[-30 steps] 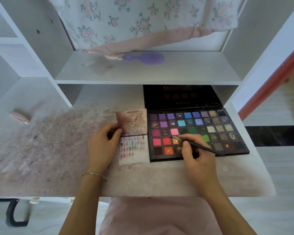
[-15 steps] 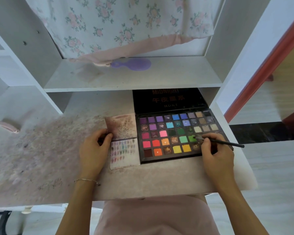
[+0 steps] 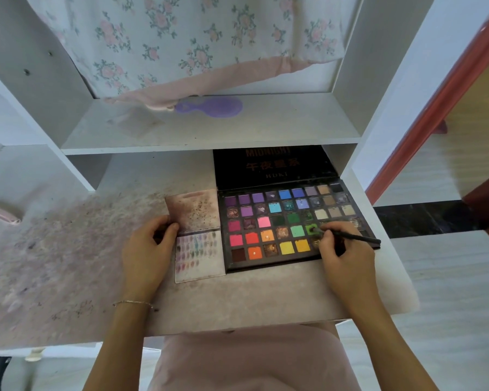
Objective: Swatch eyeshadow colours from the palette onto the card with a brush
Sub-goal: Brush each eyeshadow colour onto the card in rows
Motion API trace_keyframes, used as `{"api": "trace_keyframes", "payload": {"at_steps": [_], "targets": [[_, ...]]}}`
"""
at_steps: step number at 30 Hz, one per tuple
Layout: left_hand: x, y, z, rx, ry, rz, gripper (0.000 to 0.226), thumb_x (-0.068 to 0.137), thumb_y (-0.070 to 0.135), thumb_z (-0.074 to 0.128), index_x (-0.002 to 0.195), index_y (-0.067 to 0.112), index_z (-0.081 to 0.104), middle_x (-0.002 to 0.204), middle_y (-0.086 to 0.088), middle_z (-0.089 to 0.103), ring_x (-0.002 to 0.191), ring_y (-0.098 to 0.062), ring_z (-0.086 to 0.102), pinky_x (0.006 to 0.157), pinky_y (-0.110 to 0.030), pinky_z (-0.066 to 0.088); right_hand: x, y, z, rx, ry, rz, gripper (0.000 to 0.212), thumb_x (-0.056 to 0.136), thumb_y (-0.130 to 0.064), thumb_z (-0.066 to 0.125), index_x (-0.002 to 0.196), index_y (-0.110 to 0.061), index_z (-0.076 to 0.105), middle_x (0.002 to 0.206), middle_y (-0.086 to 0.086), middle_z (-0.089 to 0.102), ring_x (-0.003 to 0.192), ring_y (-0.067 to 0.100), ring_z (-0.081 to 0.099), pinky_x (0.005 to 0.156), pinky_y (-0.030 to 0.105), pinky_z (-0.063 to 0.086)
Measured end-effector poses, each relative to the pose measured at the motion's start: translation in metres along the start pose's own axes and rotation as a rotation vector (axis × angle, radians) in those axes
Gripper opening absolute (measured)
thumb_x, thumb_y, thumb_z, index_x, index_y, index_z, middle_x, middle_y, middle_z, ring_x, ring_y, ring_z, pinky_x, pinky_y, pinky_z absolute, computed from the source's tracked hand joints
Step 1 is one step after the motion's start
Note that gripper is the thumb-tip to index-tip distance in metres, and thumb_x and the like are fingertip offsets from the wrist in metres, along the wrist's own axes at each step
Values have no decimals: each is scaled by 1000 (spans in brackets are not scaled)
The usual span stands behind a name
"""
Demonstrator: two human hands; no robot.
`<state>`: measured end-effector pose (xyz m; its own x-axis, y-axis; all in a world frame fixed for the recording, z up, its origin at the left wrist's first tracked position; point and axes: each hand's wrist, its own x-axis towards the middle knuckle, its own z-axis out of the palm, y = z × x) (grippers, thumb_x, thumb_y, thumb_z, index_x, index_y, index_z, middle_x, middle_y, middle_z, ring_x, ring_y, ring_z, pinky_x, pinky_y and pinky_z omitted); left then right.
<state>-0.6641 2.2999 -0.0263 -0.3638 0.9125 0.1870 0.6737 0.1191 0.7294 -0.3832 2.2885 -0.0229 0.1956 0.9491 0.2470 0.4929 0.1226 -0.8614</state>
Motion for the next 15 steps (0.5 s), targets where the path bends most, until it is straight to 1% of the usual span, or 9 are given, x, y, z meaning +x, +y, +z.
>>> {"api": "trace_keyframes", "payload": {"at_steps": [2, 4, 7, 11, 13, 15], "targets": [[0, -1, 0, -7, -2, 2, 20, 88, 17, 56, 105, 13, 66, 95, -1, 67, 80, -12, 55, 72, -27, 40, 0, 0, 0, 20, 8, 11, 30, 87, -3, 51, 82, -33, 50, 81, -14, 57, 79, -9, 56, 58, 3, 44], [-1, -1, 1, -7, -4, 4, 22, 88, 17, 56, 107, 12, 66, 98, -3, 68, 81, -12, 55, 73, -27, 41, 0, 0, 0, 48, 30, 15, 32, 87, -1, 51, 81, -33, 50, 80, -15, 57, 78, -7, 56, 60, 0, 42], [0, -2, 1, 9, -5, 1, 22, 88, 18, 56, 107, 13, 65, 100, -4, 68, 82, -12, 56, 73, -27, 42, 0, 0, 0, 15, 12, 7, 29, 87, -1, 51, 84, -30, 51, 84, -14, 55, 81, -4, 55, 60, 3, 43], [0, -2, 0, 18, -10, 5, 22, 89, 19, 55, 108, 13, 65, 101, -5, 68, 83, -13, 56, 73, -27, 42, -1, -3, 0, 65, 24, 29, 35, 87, 0, 51, 80, -35, 50, 81, -15, 57, 80, -9, 57, 60, 2, 44], [-1, -2, 0, 17, -12, 9, 23, 89, 18, 55, 108, 12, 65, 101, -5, 68, 83, -12, 56, 72, -27, 41, -3, -6, 1, 100, 29, 41, 36, 87, 0, 51, 80, -35, 50, 83, -11, 59, 80, -3, 59, 62, 4, 45], [-1, -1, 0, 13, -12, 13, 22, 89, 17, 56, 108, 12, 65, 100, -5, 68, 82, -12, 55, 71, -25, 40, -5, -11, 5, 114, 9, 28, 36, 87, 1, 51, 81, -35, 50, 84, -8, 59, 82, -1, 58, 63, 6, 46]]}}
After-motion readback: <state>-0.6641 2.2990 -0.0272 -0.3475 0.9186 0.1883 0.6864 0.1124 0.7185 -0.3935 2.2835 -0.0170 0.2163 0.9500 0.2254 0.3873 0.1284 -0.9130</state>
